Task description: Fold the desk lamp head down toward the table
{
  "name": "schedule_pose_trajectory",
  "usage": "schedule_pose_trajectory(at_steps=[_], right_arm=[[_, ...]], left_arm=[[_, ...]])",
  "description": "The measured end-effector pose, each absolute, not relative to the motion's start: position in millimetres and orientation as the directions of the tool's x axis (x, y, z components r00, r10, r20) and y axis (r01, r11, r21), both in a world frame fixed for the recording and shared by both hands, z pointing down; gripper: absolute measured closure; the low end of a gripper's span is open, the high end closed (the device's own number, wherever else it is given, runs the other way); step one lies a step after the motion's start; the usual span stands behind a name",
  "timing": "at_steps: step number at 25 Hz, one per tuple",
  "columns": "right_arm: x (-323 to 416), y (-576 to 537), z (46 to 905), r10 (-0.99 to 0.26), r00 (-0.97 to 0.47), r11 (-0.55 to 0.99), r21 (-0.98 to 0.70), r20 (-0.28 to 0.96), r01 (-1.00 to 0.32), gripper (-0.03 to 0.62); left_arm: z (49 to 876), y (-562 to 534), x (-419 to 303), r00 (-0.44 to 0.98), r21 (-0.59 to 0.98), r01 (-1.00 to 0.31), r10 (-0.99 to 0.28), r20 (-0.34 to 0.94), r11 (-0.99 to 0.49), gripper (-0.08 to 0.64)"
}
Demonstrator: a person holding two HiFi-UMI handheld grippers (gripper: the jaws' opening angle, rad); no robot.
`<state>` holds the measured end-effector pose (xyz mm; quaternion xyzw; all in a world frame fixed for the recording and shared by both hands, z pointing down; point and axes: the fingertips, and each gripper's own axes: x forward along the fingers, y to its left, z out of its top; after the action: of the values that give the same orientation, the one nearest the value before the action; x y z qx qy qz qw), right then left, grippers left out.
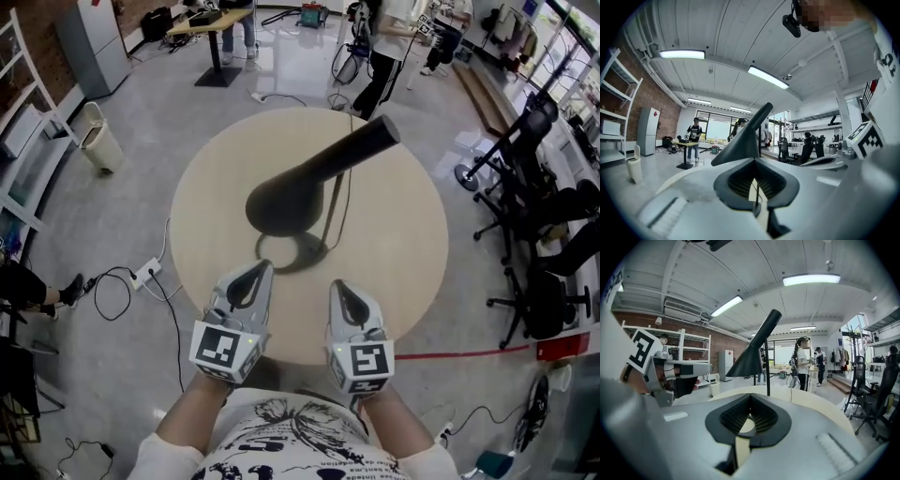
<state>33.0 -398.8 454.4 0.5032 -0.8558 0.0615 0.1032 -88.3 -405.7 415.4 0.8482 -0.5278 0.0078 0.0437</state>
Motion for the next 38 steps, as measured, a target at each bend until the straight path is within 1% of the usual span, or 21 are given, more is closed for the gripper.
schedule_pose_trajectory(at_steps=[3,9,11,13,18,26,31,38], right_arm=[[44,-374,447,-0.834,-0.507,0.521,0.010,0.217,-0.854,0.584],[65,-318,453,-0.784,-0.582,0.595,-0.005,0.214,-0.804,0.584],[69,-301,453,-0.780,-0.596,0.606,-0.011,0.192,-0.796,0.584],[75,-285,449,-0.780,-0.603,0.610,-0.010,0.167,-0.792,0.584],[81,-254,453,-0.762,-0.626,0.631,-0.025,0.166,-0.775,0.584],[73,-197,438,-0.749,-0.652,0.657,0.003,0.122,-0.754,0.584],[66,-148,428,-0.763,-0.638,0.642,0.012,0.102,-0.766,0.584],[44,-57,425,-0.772,-0.631,0.635,0.040,0.078,-0.772,0.584]], left_arm=[[420,-372,-71,0.418,0.075,-0.907,-0.906,0.066,-0.413,0.557],[435,-305,-47,0.348,0.075,-0.937,-0.933,0.095,-0.342,0.557],[438,-286,-43,0.331,0.070,-0.943,-0.938,0.102,-0.325,0.557],[444,-267,-36,0.328,0.075,-0.944,-0.938,0.116,-0.321,0.557],[441,-231,-22,0.325,0.062,-0.945,-0.938,0.117,-0.320,0.557],[434,-173,-25,0.329,0.060,-0.944,-0.939,0.102,-0.324,0.557],[427,-114,-34,0.329,0.065,-0.943,-0.942,0.066,-0.325,0.557],[426,-26,-58,0.329,0.077,-0.943,-0.943,0.050,-0.325,0.557]])
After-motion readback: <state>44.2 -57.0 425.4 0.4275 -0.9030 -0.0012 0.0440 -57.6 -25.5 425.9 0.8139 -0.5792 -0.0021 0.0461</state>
